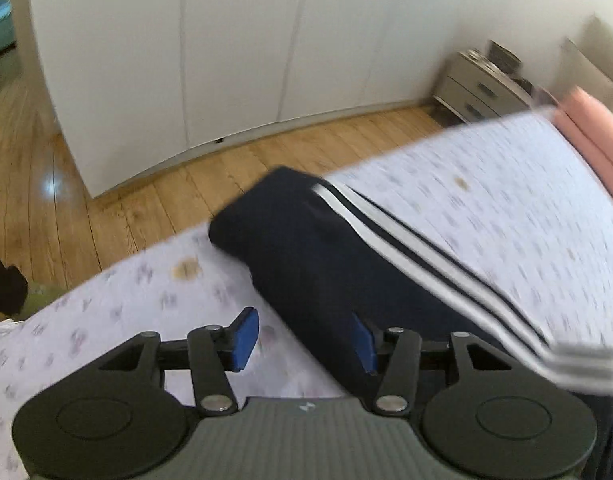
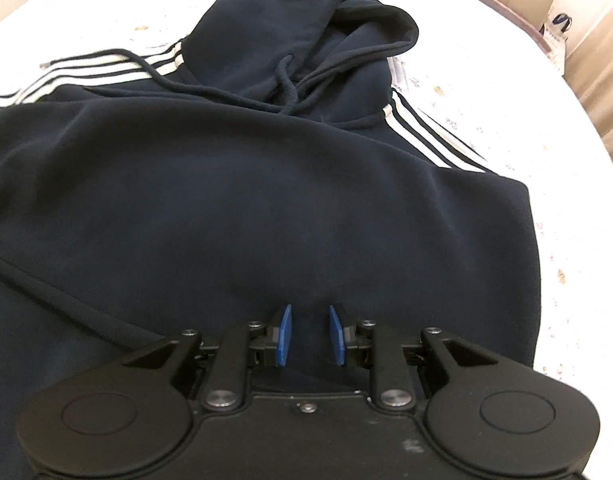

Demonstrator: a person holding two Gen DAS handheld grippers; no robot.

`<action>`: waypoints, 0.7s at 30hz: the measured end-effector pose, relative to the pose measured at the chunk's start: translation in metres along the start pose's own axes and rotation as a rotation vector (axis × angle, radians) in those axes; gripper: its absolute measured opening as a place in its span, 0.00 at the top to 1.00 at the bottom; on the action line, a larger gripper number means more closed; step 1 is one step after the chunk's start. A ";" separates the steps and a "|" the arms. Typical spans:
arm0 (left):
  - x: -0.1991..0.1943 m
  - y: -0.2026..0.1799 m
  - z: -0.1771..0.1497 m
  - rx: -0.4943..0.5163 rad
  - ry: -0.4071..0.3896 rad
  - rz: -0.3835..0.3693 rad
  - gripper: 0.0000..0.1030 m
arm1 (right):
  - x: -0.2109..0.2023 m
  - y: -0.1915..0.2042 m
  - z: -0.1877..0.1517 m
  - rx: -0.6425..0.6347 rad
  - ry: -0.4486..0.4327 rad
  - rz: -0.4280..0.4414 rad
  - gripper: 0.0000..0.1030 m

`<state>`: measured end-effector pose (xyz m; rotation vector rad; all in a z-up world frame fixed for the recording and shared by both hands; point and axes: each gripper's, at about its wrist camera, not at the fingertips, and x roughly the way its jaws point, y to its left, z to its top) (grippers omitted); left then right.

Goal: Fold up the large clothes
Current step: 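Grasp the other striped sleeve cuff with the left tool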

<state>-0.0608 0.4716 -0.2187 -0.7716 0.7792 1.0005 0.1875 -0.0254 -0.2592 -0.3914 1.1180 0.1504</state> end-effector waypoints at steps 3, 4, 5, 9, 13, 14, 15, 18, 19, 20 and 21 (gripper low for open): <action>0.028 0.006 0.013 -0.053 0.021 0.011 0.40 | 0.000 0.008 0.002 -0.024 0.007 -0.040 0.73; 0.035 0.007 0.013 -0.063 0.031 0.022 0.35 | 0.001 0.011 0.003 -0.034 0.015 -0.054 0.73; 0.040 0.008 0.016 -0.071 0.030 0.025 0.27 | 0.001 0.012 0.004 -0.038 0.025 -0.062 0.73; 0.053 -0.013 0.017 0.039 -0.002 0.104 0.23 | 0.005 0.014 0.012 -0.032 0.067 -0.078 0.73; 0.047 -0.030 0.015 0.120 -0.073 0.104 0.86 | -0.001 0.013 0.018 -0.015 0.082 -0.088 0.73; 0.043 -0.035 0.016 0.141 -0.079 0.092 0.86 | -0.009 0.014 0.019 -0.006 0.071 -0.086 0.73; 0.039 -0.040 0.016 0.157 -0.091 0.113 0.86 | -0.022 0.018 0.019 0.008 0.030 -0.057 0.73; 0.006 -0.041 0.023 0.140 -0.183 0.099 0.86 | -0.059 0.040 0.021 0.022 -0.116 0.140 0.73; -0.008 -0.039 0.025 0.122 -0.220 0.108 0.86 | -0.069 0.055 0.021 0.000 -0.166 0.220 0.73; -0.024 -0.038 0.028 0.110 -0.270 0.136 0.86 | -0.079 0.071 0.022 -0.028 -0.221 0.302 0.73; -0.039 -0.036 0.030 0.098 -0.316 0.167 0.86 | -0.086 0.087 0.024 -0.052 -0.268 0.369 0.73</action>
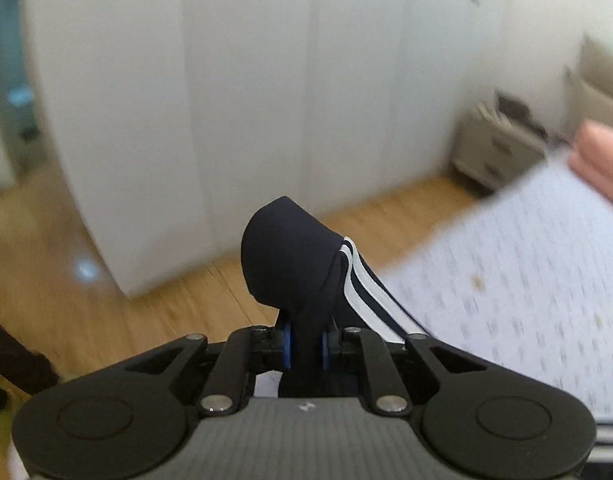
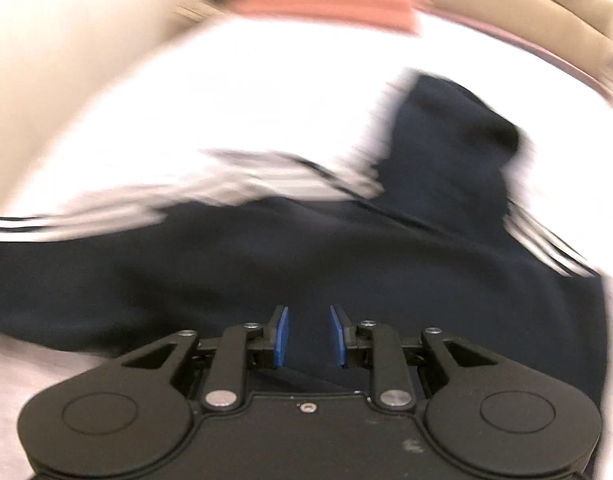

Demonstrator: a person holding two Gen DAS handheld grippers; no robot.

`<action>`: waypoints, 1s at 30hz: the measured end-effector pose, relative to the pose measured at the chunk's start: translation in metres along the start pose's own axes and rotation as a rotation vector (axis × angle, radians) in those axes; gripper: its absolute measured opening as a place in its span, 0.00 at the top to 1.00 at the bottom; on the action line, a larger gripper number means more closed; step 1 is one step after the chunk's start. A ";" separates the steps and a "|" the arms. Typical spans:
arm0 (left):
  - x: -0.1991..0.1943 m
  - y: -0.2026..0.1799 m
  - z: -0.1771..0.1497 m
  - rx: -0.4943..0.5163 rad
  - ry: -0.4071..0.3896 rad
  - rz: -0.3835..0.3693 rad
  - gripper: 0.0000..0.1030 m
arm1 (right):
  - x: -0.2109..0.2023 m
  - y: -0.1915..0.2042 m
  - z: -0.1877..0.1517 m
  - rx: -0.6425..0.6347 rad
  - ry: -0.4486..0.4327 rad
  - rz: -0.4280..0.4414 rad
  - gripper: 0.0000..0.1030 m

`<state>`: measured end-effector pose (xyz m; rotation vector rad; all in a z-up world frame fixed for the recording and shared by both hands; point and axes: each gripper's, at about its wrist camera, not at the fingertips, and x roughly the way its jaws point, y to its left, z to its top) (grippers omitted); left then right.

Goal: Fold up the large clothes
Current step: 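Grasp the other striped sleeve cuff with the left tool, then fold the held sleeve across the hoodie body and open the left tool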

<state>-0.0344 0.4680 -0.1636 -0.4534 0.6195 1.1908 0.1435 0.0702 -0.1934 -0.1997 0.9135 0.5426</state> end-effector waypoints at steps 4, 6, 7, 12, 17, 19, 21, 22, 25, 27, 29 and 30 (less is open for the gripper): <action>-0.035 0.006 0.012 -0.008 -0.059 -0.021 0.86 | 0.032 0.040 0.011 -0.036 -0.037 0.112 0.73; -0.051 -0.005 0.009 0.053 -0.092 -0.041 0.86 | 0.082 0.041 0.007 0.009 0.143 0.167 0.73; -0.061 -0.012 0.006 0.075 -0.108 -0.065 0.86 | 0.094 0.035 0.005 0.049 0.154 0.192 0.73; -0.125 -0.065 -0.015 0.199 -0.168 -0.259 0.86 | 0.064 -0.019 0.020 0.208 0.120 0.308 0.74; -0.203 -0.153 -0.063 0.390 -0.202 -0.520 0.86 | 0.005 -0.109 0.001 0.268 0.075 0.200 0.71; -0.231 -0.193 -0.091 0.433 -0.182 -0.636 0.86 | -0.016 -0.149 -0.009 0.288 0.076 0.122 0.70; -0.257 -0.234 -0.120 0.463 -0.141 -0.757 0.86 | -0.042 -0.195 -0.025 0.311 0.066 0.019 0.69; -0.272 -0.255 -0.137 0.477 -0.120 -0.819 0.86 | -0.054 -0.213 -0.032 0.326 0.064 -0.025 0.68; -0.309 -0.311 -0.188 0.553 -0.067 -0.983 0.82 | -0.080 -0.269 -0.057 0.374 0.079 -0.135 0.64; -0.320 -0.339 -0.223 0.636 0.016 -1.095 0.65 | -0.088 -0.295 -0.074 0.397 0.096 -0.178 0.59; -0.317 -0.352 -0.259 0.723 0.089 -1.091 0.44 | -0.091 -0.307 -0.087 0.431 0.113 -0.181 0.56; -0.314 -0.352 -0.272 0.751 0.115 -1.067 0.40 | -0.090 -0.312 -0.090 0.444 0.117 -0.168 0.56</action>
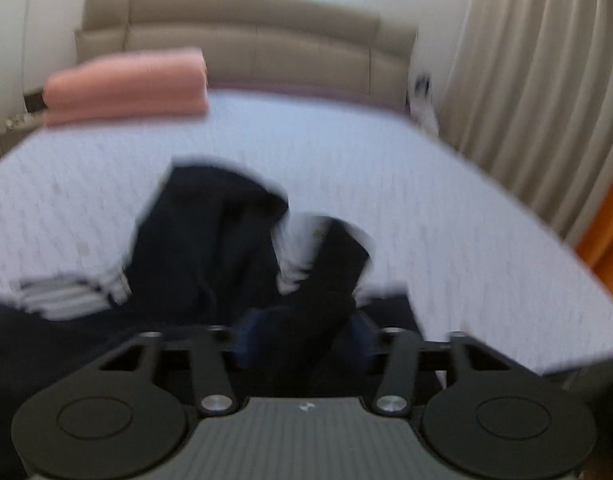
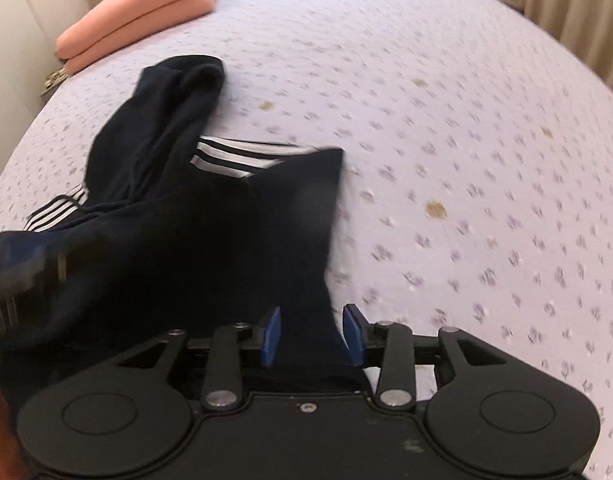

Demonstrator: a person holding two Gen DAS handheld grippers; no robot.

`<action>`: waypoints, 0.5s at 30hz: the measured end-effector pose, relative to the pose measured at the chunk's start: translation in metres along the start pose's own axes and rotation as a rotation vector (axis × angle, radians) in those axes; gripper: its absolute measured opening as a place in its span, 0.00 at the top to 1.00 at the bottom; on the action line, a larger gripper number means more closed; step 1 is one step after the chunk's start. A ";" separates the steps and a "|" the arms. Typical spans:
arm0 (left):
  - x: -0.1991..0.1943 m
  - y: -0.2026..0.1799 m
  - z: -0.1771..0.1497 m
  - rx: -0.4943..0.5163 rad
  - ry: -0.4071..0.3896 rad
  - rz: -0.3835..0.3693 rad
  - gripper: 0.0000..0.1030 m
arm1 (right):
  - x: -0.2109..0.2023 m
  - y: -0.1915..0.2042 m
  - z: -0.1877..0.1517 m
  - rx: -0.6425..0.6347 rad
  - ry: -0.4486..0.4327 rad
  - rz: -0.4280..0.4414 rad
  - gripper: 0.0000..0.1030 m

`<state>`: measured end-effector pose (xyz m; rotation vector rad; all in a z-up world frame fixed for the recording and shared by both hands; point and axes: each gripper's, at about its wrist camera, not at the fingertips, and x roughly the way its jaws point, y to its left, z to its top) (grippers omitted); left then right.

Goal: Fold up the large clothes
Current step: 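Fold the held sleeve across the hoodie body and open the left tool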

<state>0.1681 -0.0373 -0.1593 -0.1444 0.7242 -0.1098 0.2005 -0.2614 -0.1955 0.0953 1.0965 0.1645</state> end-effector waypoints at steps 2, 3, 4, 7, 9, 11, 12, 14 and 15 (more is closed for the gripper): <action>-0.001 0.008 -0.021 -0.009 0.062 0.002 0.38 | 0.005 -0.004 0.001 0.007 0.000 0.041 0.48; -0.002 0.014 -0.029 -0.025 0.092 0.002 0.38 | 0.009 -0.001 0.003 0.006 -0.005 0.062 0.41; -0.006 0.026 -0.033 -0.049 0.122 0.007 0.38 | 0.013 0.002 0.005 0.000 -0.010 0.092 0.34; -0.022 0.052 -0.049 -0.087 0.172 0.034 0.38 | 0.025 0.022 0.014 -0.029 -0.039 0.142 0.31; -0.031 0.065 -0.052 -0.110 0.196 0.086 0.38 | 0.035 0.030 0.022 -0.036 -0.047 0.166 0.31; -0.034 0.077 -0.050 -0.142 0.196 0.125 0.38 | 0.049 0.034 0.031 -0.025 -0.049 0.165 0.31; -0.033 0.084 -0.049 -0.161 0.197 0.142 0.38 | 0.056 0.035 0.034 -0.013 -0.049 0.161 0.31; -0.034 0.092 -0.045 -0.196 0.194 0.167 0.38 | 0.076 0.037 0.041 0.002 -0.031 0.140 0.31; -0.035 0.095 -0.043 -0.208 0.190 0.176 0.38 | 0.085 0.039 0.043 0.000 0.003 0.136 0.37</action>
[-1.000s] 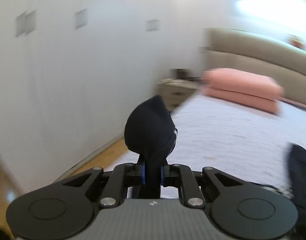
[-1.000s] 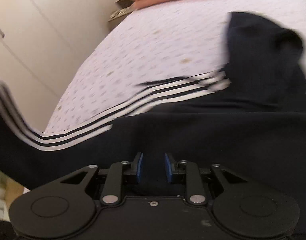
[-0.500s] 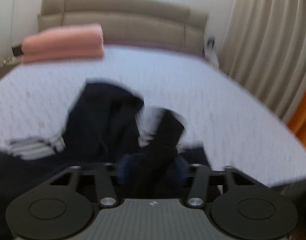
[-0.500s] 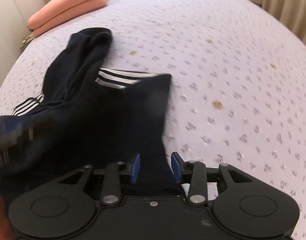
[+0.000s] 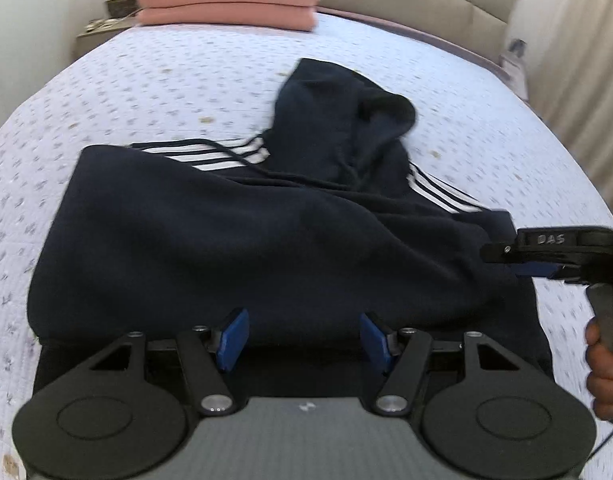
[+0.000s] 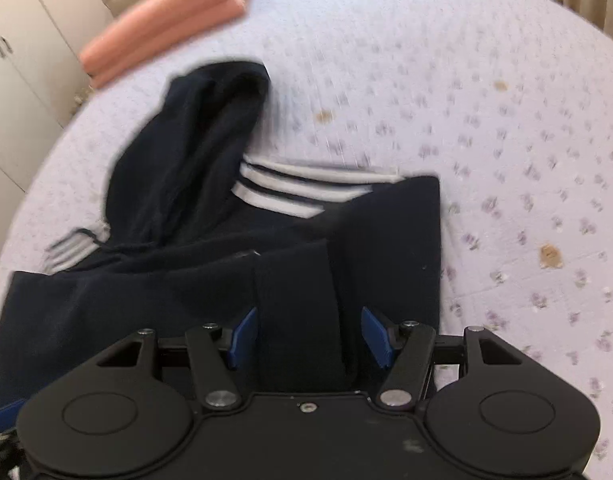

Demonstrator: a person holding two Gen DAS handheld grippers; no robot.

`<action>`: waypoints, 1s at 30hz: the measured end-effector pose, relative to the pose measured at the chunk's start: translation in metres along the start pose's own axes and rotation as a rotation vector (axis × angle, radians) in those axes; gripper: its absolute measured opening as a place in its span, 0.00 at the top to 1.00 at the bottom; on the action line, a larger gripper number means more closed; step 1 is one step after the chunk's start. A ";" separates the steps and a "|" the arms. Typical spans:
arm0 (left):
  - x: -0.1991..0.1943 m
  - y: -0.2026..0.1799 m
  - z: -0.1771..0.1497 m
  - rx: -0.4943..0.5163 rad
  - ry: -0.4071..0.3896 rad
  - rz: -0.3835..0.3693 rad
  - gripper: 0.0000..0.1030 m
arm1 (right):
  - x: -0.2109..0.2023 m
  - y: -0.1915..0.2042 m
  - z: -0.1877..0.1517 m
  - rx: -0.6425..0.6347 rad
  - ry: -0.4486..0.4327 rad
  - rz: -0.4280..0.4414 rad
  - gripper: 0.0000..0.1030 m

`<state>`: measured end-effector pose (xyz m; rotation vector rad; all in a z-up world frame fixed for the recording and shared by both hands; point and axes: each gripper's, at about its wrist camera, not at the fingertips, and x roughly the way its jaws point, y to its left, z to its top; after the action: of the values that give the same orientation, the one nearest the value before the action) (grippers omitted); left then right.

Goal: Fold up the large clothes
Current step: 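Fold the held sleeve across the hoodie body and open the left tool, then grasp the hoodie hem with the left tool while the right tool grasps the hem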

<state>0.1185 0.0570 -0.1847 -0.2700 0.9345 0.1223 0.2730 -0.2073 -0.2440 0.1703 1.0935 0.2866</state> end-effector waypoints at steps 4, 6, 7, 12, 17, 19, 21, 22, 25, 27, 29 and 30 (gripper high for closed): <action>-0.003 0.006 0.003 -0.010 -0.034 0.037 0.38 | -0.011 0.028 -0.004 -0.171 -0.031 -0.045 0.94; -0.001 0.014 0.005 -0.019 -0.051 0.075 0.38 | -0.035 0.032 -0.006 -0.185 -0.090 -0.066 0.95; -0.003 0.018 0.007 -0.026 -0.059 0.090 0.39 | -0.048 0.029 -0.006 -0.168 -0.114 -0.077 0.95; -0.002 0.044 0.025 -0.052 -0.101 0.162 0.39 | -0.093 -0.004 -0.013 -0.058 -0.202 -0.258 0.95; 0.049 0.068 0.030 -0.028 0.009 0.307 0.34 | -0.035 -0.023 -0.023 -0.085 0.020 -0.216 0.76; 0.060 0.080 0.028 -0.045 0.011 0.277 0.28 | -0.035 -0.022 -0.021 -0.124 0.004 -0.236 0.71; 0.051 0.085 0.033 -0.054 0.008 0.240 0.32 | -0.054 -0.023 -0.015 -0.120 -0.030 -0.234 0.46; 0.043 0.086 0.036 -0.055 -0.002 0.222 0.39 | -0.071 -0.020 -0.012 -0.112 -0.080 -0.251 0.39; 0.014 0.084 0.046 -0.061 -0.066 0.136 0.42 | -0.109 -0.004 -0.011 -0.120 -0.198 -0.242 0.40; 0.002 0.078 0.056 -0.036 -0.109 0.082 0.42 | -0.109 0.011 -0.012 -0.129 -0.204 -0.234 0.48; 0.006 0.069 0.065 0.007 -0.120 0.062 0.53 | -0.087 0.028 -0.020 -0.179 -0.170 -0.271 0.81; 0.015 0.067 0.067 0.026 -0.109 0.057 0.58 | -0.071 0.033 -0.025 -0.205 -0.143 -0.297 0.94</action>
<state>0.1650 0.1400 -0.1706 -0.2109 0.8348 0.1755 0.2158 -0.1981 -0.1864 -0.1521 0.9265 0.1162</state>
